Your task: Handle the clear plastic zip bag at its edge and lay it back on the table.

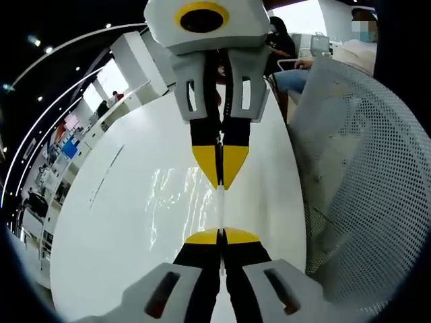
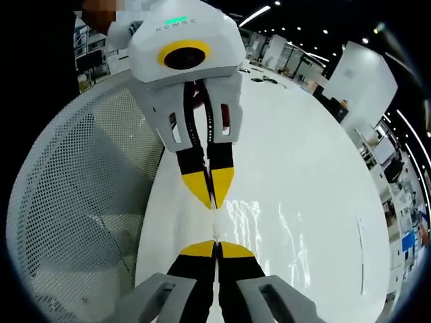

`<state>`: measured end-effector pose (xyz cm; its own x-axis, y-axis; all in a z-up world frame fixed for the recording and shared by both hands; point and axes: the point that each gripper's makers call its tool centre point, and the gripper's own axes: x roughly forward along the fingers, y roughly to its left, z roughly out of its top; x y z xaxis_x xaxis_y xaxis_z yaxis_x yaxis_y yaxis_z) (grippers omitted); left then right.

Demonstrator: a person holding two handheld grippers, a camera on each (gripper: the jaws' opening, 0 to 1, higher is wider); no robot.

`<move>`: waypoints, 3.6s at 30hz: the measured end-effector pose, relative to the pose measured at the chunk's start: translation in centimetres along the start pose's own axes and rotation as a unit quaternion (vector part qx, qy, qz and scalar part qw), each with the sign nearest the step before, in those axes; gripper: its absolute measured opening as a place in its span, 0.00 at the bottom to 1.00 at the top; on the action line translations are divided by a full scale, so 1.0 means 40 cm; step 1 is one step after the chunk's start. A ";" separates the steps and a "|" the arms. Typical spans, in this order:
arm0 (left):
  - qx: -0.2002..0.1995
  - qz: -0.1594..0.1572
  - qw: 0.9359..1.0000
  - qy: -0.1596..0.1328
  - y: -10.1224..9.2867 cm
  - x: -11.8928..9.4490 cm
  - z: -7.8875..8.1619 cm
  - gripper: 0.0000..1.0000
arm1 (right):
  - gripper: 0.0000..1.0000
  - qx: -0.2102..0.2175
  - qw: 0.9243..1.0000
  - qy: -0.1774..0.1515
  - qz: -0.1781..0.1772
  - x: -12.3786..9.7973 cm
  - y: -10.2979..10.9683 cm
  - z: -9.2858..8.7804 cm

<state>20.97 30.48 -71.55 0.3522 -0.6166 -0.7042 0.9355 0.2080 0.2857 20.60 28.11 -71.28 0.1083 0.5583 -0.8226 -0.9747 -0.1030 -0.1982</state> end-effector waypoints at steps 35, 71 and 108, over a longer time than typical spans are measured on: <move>0.010 -0.019 1.000 0.020 -0.028 0.012 -0.017 0.00 | 0.00 0.008 1.000 0.015 0.014 0.023 0.028 -0.015; 0.005 -0.021 0.999 0.025 -0.033 0.012 -0.033 0.00 | 0.00 0.034 0.999 0.032 0.008 -0.004 0.018 -0.095; -0.012 -0.023 1.000 0.016 -0.024 0.016 -0.033 0.00 | 0.00 0.059 0.998 0.028 0.018 -0.003 0.020 -0.107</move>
<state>20.33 30.90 -73.15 0.3083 -0.6013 -0.7372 0.9513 0.1984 0.2360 20.67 24.43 -73.63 0.0805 0.5082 -0.8575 -0.9941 -0.0219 -0.1063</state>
